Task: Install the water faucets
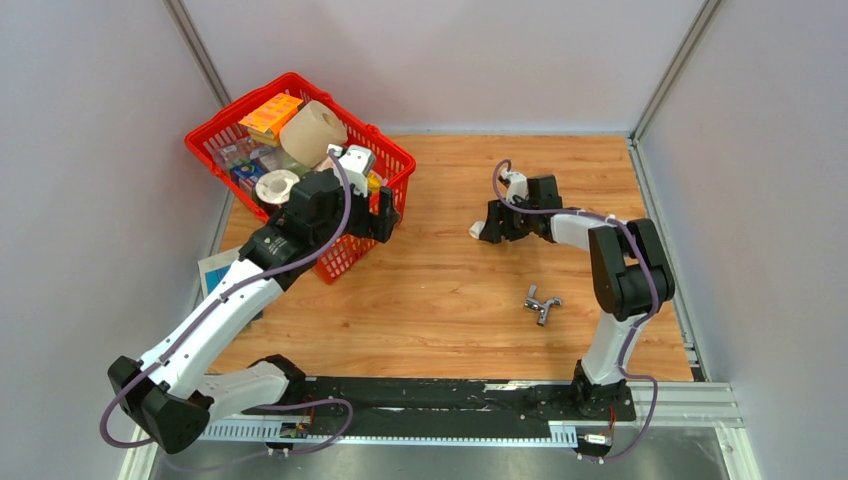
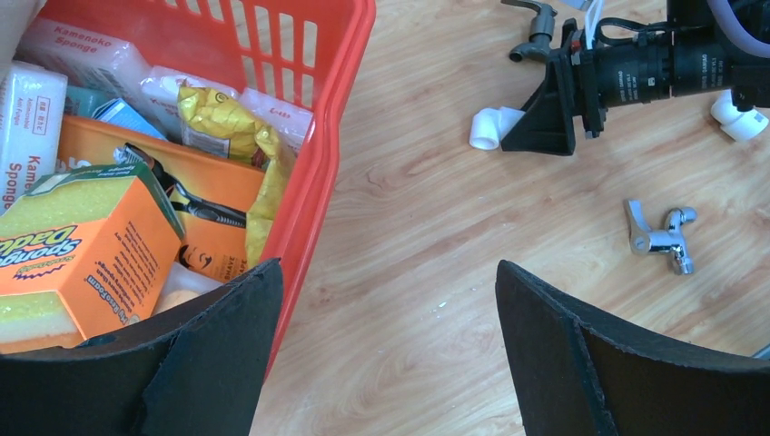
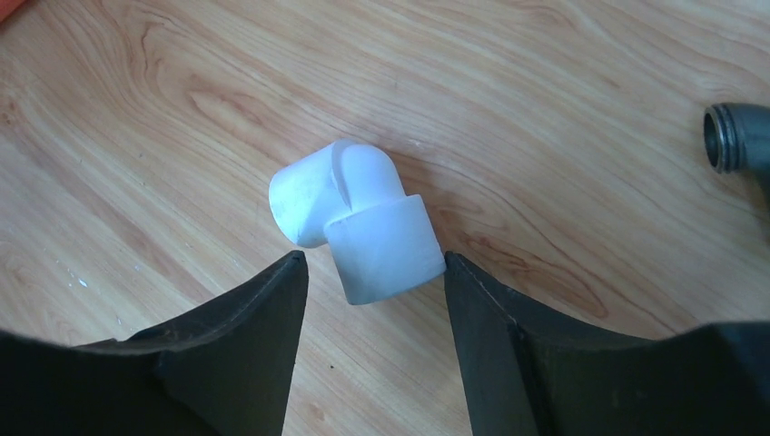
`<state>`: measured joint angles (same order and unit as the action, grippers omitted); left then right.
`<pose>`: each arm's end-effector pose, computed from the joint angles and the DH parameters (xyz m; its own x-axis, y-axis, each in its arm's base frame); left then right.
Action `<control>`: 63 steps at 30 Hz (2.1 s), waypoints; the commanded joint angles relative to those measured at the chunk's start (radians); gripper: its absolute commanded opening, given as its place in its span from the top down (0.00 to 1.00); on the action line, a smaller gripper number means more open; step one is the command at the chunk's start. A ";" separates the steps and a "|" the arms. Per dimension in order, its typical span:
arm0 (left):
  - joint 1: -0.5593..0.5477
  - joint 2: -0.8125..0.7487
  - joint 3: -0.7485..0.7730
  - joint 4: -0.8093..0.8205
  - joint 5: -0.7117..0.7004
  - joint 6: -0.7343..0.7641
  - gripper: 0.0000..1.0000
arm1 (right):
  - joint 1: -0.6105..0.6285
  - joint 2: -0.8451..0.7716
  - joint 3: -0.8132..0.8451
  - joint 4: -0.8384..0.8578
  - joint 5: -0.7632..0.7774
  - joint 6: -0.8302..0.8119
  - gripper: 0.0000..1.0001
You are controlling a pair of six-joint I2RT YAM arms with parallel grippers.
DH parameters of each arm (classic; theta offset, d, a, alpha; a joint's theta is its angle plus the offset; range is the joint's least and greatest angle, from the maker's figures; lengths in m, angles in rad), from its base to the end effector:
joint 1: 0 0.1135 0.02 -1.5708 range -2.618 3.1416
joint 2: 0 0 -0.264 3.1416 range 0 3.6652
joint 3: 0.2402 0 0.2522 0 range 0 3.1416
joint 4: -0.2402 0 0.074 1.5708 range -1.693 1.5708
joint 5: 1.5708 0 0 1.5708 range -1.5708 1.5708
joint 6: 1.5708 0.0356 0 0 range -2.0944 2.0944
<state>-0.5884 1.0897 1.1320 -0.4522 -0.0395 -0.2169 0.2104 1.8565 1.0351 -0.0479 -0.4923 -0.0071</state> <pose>0.2009 -0.1323 0.3742 -0.4366 0.0328 -0.8991 0.4409 0.8789 -0.1820 0.3615 0.0944 0.1478 -0.7436 -0.1652 -0.6479 -0.4876 0.7970 0.3565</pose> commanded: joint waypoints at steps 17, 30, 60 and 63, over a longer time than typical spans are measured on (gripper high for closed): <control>0.024 -0.001 0.005 0.041 0.075 -0.013 0.07 | 0.102 -0.012 0.043 -0.086 0.119 -0.096 0.86; 0.024 0.044 0.029 -0.029 0.247 -0.242 0.07 | 0.306 -0.365 -0.187 0.075 0.196 -0.008 1.00; 0.024 -0.292 -0.086 -0.010 0.015 0.013 0.07 | 0.567 -0.331 -0.043 -0.317 0.403 0.070 0.22; 0.024 -0.303 -0.121 0.020 0.009 0.017 0.07 | 0.535 -0.408 0.012 -0.450 0.564 0.119 0.20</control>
<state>-0.5686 0.8055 1.0470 -0.5133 -0.0036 -0.2550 0.7811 1.5784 0.9440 -0.3325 -0.1612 0.0307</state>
